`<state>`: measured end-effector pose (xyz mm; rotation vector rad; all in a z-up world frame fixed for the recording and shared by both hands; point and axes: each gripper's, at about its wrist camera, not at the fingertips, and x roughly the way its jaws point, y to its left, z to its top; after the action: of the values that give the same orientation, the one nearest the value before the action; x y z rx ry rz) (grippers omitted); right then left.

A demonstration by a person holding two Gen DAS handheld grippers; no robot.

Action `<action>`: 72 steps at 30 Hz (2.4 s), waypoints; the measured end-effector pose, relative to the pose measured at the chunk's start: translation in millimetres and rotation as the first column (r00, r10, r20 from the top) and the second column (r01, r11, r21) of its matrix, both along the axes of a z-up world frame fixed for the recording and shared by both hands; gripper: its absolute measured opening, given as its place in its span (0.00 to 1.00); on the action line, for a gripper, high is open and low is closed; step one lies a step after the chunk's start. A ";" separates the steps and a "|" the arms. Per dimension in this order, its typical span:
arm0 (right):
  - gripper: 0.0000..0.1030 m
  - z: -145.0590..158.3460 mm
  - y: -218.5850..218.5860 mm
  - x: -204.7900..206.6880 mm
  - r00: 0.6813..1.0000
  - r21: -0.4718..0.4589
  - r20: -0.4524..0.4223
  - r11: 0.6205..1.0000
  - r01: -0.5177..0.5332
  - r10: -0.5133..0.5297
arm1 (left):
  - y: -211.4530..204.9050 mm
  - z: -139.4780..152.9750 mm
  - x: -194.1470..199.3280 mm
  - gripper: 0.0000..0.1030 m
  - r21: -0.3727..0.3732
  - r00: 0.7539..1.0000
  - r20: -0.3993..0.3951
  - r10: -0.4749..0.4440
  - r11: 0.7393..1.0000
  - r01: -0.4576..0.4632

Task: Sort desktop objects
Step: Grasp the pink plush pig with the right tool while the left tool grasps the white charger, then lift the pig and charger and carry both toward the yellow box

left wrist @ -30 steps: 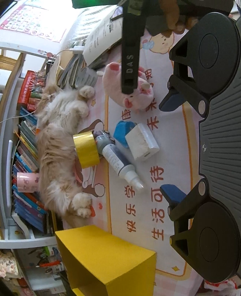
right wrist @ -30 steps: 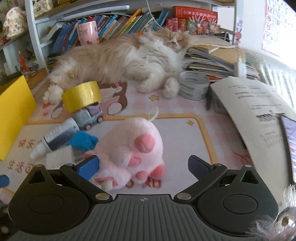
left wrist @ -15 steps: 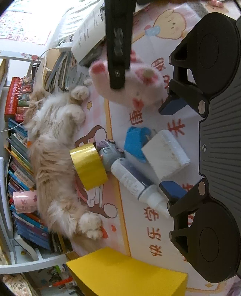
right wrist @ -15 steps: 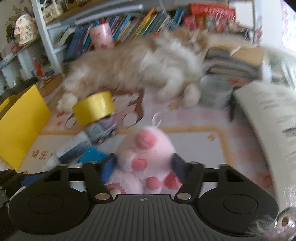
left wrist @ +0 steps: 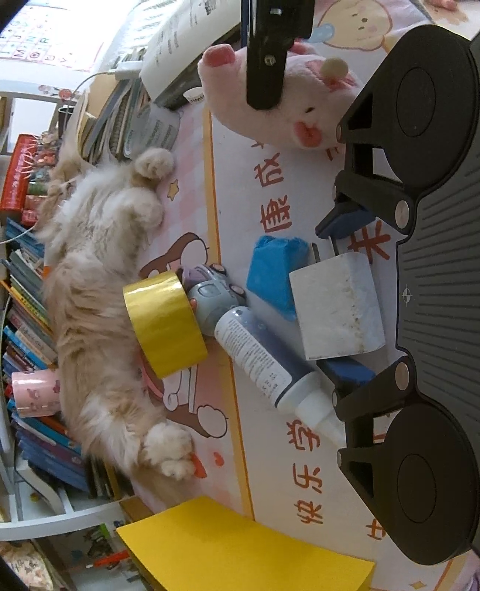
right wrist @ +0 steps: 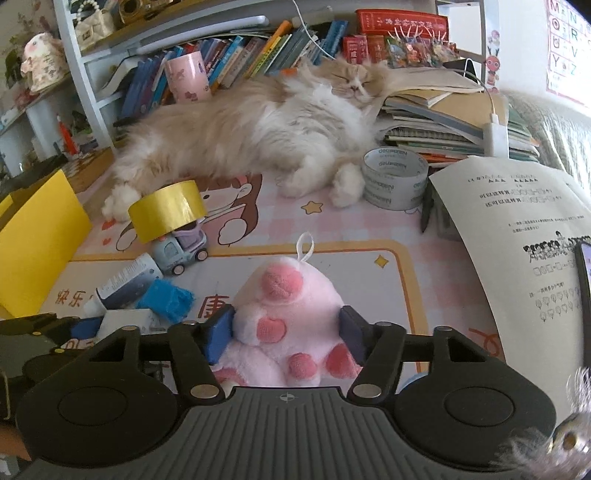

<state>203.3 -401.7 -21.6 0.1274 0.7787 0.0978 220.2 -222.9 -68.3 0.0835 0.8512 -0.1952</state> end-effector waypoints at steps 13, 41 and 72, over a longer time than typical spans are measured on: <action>0.85 -29.9 -1.7 20.3 0.990 0.003 -0.135 1.000 0.029 -0.029 | 31.9 35.6 -46.3 0.65 -0.111 0.998 0.040 0.048 0.993 -0.044; 0.74 38.5 80.7 -67.9 0.992 -0.009 0.054 0.993 -0.116 0.116 | 105.9 74.0 -122.0 0.65 -0.154 0.988 0.152 0.022 0.988 0.002; 0.75 28.1 203.8 -150.0 0.992 0.014 0.011 0.992 -0.125 0.125 | 221.7 73.8 -203.6 0.65 -0.156 0.989 0.145 -0.001 0.987 0.024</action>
<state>53.2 -197.9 6.5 0.0917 0.7753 0.2224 16.6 -1.2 5.4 -0.0446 0.6879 -0.2643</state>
